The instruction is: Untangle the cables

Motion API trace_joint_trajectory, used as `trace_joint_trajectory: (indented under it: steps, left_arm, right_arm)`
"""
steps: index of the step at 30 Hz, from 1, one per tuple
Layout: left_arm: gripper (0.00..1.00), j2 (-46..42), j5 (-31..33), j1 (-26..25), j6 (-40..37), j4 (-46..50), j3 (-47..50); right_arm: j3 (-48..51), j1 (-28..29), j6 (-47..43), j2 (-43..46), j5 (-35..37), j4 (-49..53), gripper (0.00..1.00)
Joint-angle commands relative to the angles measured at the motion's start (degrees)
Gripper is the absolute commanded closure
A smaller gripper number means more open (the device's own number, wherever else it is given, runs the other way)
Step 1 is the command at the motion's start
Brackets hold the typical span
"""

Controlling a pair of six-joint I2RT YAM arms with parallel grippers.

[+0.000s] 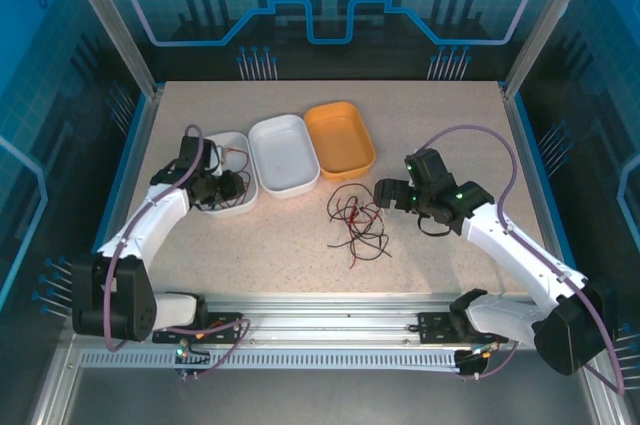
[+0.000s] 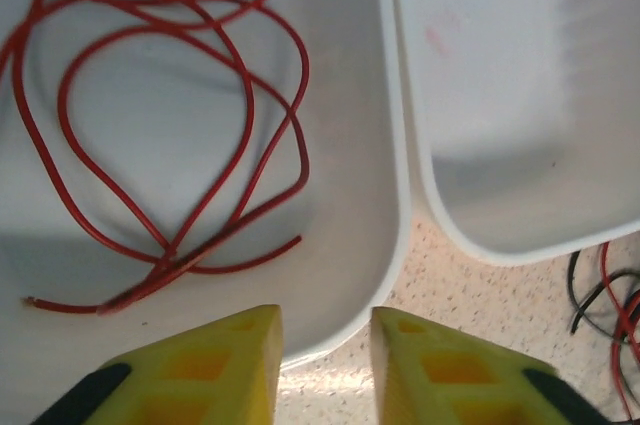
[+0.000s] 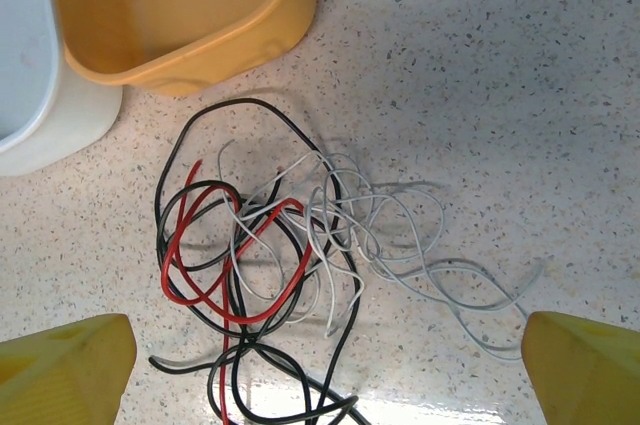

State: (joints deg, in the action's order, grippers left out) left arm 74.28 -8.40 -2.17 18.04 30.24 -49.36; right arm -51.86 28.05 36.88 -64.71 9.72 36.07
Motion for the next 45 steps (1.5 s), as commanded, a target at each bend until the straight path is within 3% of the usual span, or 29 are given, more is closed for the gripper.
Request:
trace_joint_trajectory:
  steps: [1, 6, 13, 21, 23, 29, 32, 38, 45]
  left_arm:
    - [0.74, 0.32, 0.02, -0.29, 2.03, -2.54, 1.55]
    - [0.77, 4.38, 0.6, -0.2, 2.18, -5.18, 1.68]
    - [0.77, 10.37, 6.26, 1.25, 0.94, -7.28, 1.04]
    - [0.76, 10.24, 7.0, 1.52, 0.35, -7.95, -0.65]
    - [0.7, 9.34, 6.64, 1.5, 0.12, -7.01, -1.99]
    - [0.41, 1.88, -1.18, 0.96, 1.13, -5.5, -3.65]
    - [0.35, -2.29, -4.33, -0.03, 1.82, -4.42, -4.16]
    - [0.33, -7.66, -7.68, -6.67, 3.49, -6.29, -3.58]
    - [0.39, -3.88, -2.41, -23.79, 8.25, -19.16, -1.34]
  right_arm:
    - [-0.43, -0.48, 0.34, -0.85, -1.13, -1.05, 0.0]
    - [-0.48, -0.34, 0.43, -1.17, -1.61, -1.06, 0.0]
    - [-0.41, -0.28, 0.35, -0.81, -0.99, 0.0, 0.0]
    - [-0.62, -0.33, 0.35, -0.16, -0.26, 0.62, 0.0]
    - [-0.66, -0.31, 0.29, -0.09, -0.28, 0.62, 0.0]
    - [-0.62, -0.28, 0.29, -0.14, 0.61, 0.67, 0.0]
    - [-0.6, -0.29, 0.29, -0.07, 1.35, 0.59, 0.0]
    - [-1.66, -0.29, 0.55, -0.97, 2.52, 1.25, 0.0]
    - [-1.37, -0.31, 2.65, -1.87, 5.53, 1.67, 0.0]
